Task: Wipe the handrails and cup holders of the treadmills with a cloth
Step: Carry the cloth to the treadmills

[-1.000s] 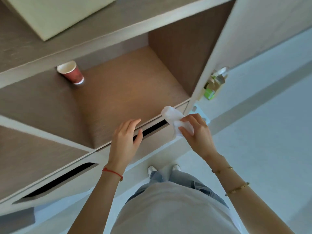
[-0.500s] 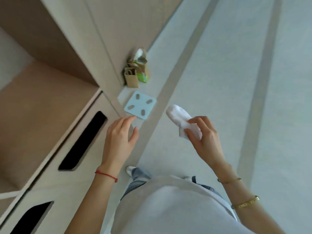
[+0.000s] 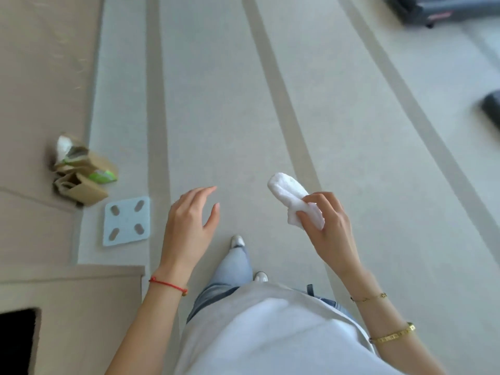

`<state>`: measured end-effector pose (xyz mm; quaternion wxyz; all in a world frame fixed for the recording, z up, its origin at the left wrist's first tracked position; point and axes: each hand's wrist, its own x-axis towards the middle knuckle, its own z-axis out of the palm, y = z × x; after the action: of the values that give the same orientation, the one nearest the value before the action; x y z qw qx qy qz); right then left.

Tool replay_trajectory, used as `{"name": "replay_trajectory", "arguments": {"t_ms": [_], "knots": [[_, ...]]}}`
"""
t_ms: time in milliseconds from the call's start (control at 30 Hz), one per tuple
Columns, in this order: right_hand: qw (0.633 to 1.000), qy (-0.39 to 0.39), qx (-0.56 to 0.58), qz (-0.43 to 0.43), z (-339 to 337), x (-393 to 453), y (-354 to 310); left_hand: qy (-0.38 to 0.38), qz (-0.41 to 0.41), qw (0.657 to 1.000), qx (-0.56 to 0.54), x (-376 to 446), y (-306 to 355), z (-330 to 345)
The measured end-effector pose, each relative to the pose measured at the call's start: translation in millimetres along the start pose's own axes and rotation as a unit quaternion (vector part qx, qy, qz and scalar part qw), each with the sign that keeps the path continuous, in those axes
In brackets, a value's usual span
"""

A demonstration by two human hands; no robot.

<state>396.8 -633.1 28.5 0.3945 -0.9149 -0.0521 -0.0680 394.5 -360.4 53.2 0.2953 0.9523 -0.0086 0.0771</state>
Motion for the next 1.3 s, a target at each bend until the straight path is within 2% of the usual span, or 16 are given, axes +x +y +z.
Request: {"name": "replay_trajectory", "arguments": {"t_ms": [267, 633, 833, 1033, 1300], "knots": [[0.987, 0.109, -0.020, 0.116, -38.9, 67.4, 80.9, -0.088, 0.123, 0.988, -0.005, 150.9, 56.0, 86.4], [0.960, 0.209, -0.045, 0.179, -111.9, 262.1, 168.2, -0.142, 0.235, 0.961, -0.031, 400.0, 155.8, 176.9], [0.946, 0.237, -0.050, 0.214, -142.6, 341.5, 213.2, -0.177, 0.268, 0.946, -0.041, 504.3, 207.3, 228.5], [0.938, 0.250, -0.057, 0.234, -177.9, 430.3, 286.8, -0.196, 0.292, 0.935, -0.042, 603.9, 259.8, 301.4], [0.935, 0.269, -0.059, 0.222, -282.3, 574.5, 397.4, -0.178, 0.298, 0.936, -0.056, 755.2, 380.5, 393.1]]}}
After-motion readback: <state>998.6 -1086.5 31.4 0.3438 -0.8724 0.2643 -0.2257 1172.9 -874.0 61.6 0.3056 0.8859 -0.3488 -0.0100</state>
